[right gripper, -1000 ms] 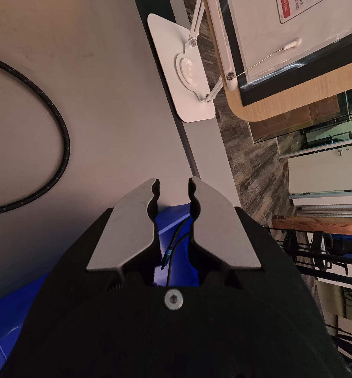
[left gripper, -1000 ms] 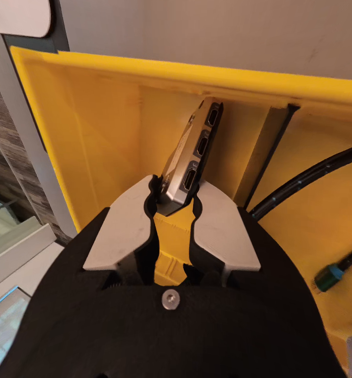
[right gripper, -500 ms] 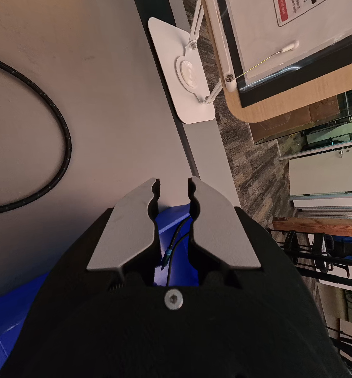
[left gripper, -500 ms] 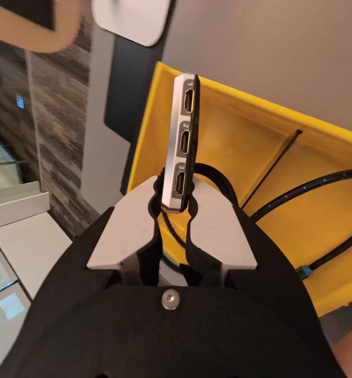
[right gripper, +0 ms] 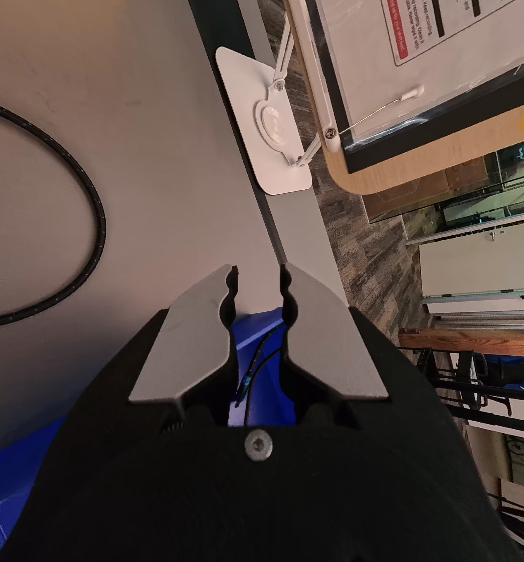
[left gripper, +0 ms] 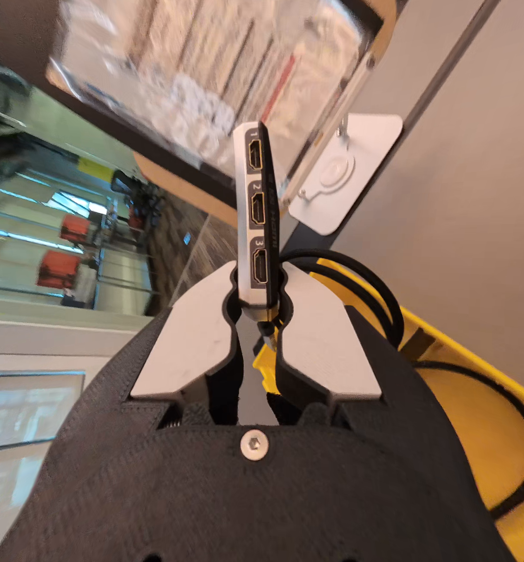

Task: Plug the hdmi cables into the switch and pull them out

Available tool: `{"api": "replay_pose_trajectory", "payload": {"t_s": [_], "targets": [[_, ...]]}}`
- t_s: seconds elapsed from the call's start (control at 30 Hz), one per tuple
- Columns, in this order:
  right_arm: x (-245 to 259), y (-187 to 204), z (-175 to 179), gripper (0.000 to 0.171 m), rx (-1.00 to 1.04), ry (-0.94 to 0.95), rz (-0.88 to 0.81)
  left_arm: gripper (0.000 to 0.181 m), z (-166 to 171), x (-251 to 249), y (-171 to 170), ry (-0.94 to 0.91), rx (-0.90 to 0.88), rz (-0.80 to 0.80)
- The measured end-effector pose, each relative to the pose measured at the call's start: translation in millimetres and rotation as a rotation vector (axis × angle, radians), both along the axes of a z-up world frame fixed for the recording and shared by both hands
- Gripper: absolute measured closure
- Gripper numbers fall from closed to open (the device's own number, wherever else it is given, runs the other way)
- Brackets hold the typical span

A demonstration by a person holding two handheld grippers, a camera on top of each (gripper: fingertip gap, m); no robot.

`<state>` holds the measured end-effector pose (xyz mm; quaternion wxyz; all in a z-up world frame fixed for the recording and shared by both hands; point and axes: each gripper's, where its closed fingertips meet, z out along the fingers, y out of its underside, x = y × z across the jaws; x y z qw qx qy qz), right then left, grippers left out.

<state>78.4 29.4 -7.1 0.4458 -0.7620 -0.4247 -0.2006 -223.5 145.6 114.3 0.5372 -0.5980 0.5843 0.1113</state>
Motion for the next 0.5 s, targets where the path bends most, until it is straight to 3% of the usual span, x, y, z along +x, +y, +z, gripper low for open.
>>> {"api": "replay_pose_trajectory", "payload": {"t_s": [0.03, 0.13, 0.23, 0.37, 0.5], "targets": [[1.0, -0.4, 0.8, 0.143, 0.002, 0.002, -0.002, 0.161, 6.0, 9.1, -8.5, -0.013, 0.034, -0.024], [2.4, -1.2, 2.7, 0.143, 0.007, 0.013, -0.004, 0.161, 12.3, 44.7, -32.7, -0.035, 0.115, -0.119], [1.3, -1.5, 2.2, 0.143, 0.007, 0.015, -0.001, 0.161, -2.5, 84.9, -47.4, -0.041, 0.101, -0.190], [-4.3, -2.4, 1.4, 0.143, 0.007, 0.026, 0.014, 0.161, -52.3, 128.3, -53.6, 0.026, -0.007, -0.288], [-8.1, -4.5, 6.7, 0.143, 0.018, 0.052, 0.033, 0.161, -118.1, 145.7, -43.5, 0.226, -0.067, -0.257]]}}
